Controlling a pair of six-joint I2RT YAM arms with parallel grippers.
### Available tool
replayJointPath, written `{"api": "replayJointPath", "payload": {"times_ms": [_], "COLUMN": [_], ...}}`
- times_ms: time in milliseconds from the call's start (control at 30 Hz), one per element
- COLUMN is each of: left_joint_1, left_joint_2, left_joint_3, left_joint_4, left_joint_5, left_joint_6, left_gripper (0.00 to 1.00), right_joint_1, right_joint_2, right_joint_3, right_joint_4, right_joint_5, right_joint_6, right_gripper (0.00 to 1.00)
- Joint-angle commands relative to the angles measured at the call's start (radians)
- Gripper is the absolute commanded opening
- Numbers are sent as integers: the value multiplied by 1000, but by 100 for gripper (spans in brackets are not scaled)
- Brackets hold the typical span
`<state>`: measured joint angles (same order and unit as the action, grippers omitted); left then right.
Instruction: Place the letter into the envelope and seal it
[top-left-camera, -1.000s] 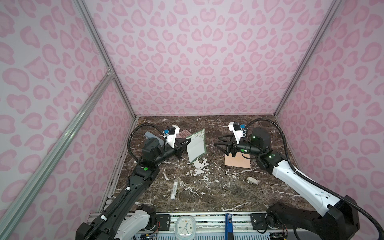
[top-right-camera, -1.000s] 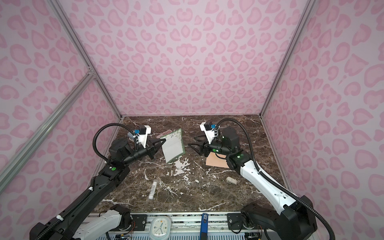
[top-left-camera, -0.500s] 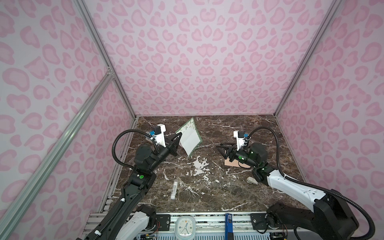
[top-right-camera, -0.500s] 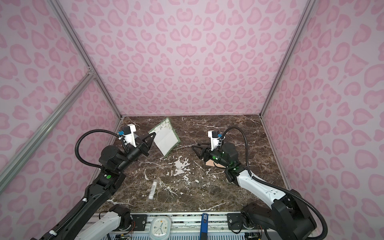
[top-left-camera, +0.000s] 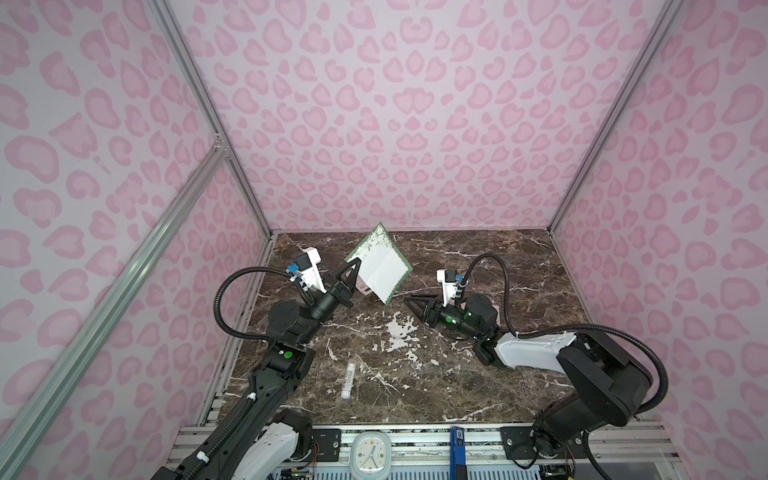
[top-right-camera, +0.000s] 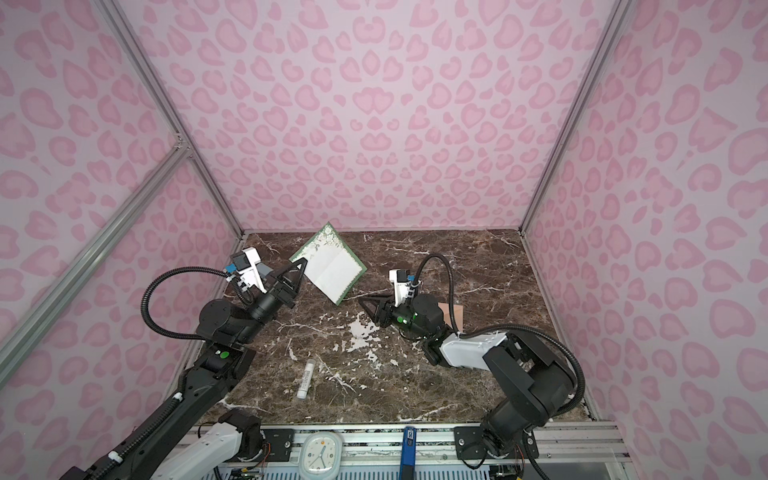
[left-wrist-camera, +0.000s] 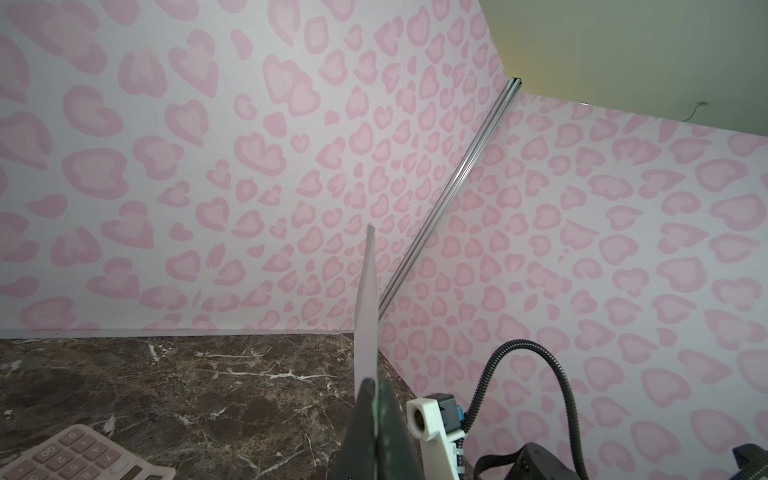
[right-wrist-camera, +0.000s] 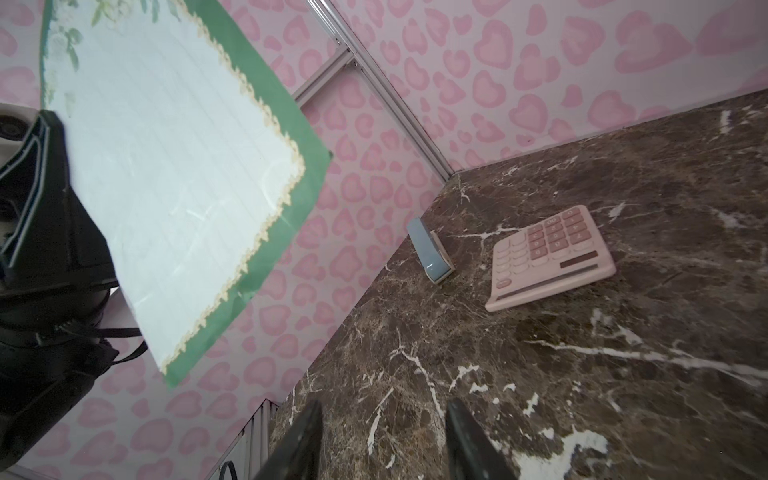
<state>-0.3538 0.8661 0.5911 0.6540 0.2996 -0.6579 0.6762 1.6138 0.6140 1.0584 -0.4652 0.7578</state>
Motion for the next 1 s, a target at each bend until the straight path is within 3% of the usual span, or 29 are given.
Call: {"api": "replayJointPath", "payload": {"times_ms": [0, 500, 967], "left_joint_1": [-2, -5, -6], "left_joint_2": [1, 8, 14], "left_joint_3": [-12, -42, -62], "left_joint_4": [93, 131, 122], "left_joint_5": [11, 9, -3], "left_joint_6": [-50, -82, -80], "left_gripper": [4, 4, 4], "right_joint_1": [2, 11, 20], "right_joint_2": [52, 167, 82], "right_joint_3": [22, 93, 102], "right_joint_4": [200, 349, 335], "right_joint_5": [15, 6, -49], "right_joint_6": [74, 169, 151], "right_gripper": [48, 45, 45]}}
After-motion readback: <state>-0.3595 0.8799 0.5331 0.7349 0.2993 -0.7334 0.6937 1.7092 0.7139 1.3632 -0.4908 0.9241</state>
